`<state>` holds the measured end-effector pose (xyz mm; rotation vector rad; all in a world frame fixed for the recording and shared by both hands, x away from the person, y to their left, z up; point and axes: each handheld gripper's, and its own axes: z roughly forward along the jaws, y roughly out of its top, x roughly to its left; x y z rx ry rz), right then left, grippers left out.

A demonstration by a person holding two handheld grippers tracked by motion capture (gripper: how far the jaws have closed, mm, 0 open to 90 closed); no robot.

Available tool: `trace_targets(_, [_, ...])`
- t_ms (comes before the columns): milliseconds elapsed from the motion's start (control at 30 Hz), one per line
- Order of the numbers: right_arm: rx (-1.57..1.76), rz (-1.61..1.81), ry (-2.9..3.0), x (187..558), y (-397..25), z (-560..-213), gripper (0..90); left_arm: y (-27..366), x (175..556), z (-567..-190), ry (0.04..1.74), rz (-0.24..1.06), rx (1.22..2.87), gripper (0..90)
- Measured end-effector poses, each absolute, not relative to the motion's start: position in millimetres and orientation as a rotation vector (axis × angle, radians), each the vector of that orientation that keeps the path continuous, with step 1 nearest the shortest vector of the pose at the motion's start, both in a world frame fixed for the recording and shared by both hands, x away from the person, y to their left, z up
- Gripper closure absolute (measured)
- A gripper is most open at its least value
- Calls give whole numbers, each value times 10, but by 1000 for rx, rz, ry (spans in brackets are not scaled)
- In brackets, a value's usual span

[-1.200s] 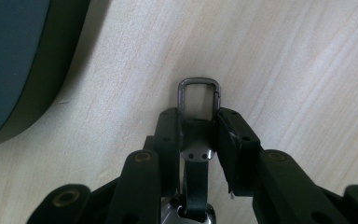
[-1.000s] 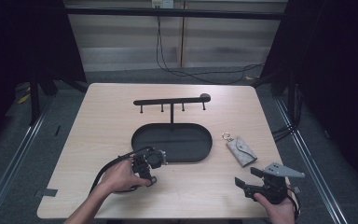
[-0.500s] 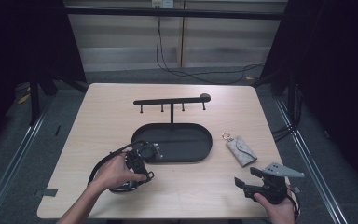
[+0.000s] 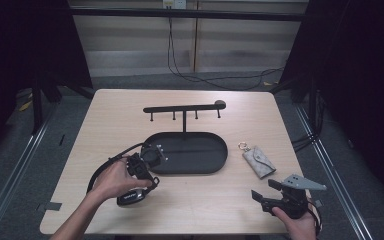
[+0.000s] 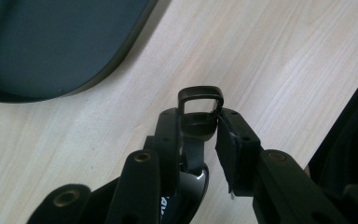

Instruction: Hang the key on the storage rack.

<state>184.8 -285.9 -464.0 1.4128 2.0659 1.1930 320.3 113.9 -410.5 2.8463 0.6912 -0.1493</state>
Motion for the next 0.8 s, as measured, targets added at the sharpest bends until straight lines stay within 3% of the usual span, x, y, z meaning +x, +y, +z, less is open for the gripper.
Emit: trace_targets(800, [1427,1191,2046,1843,-2870,-4635,225,1508,3235,-3661,811,-59,2756,704])
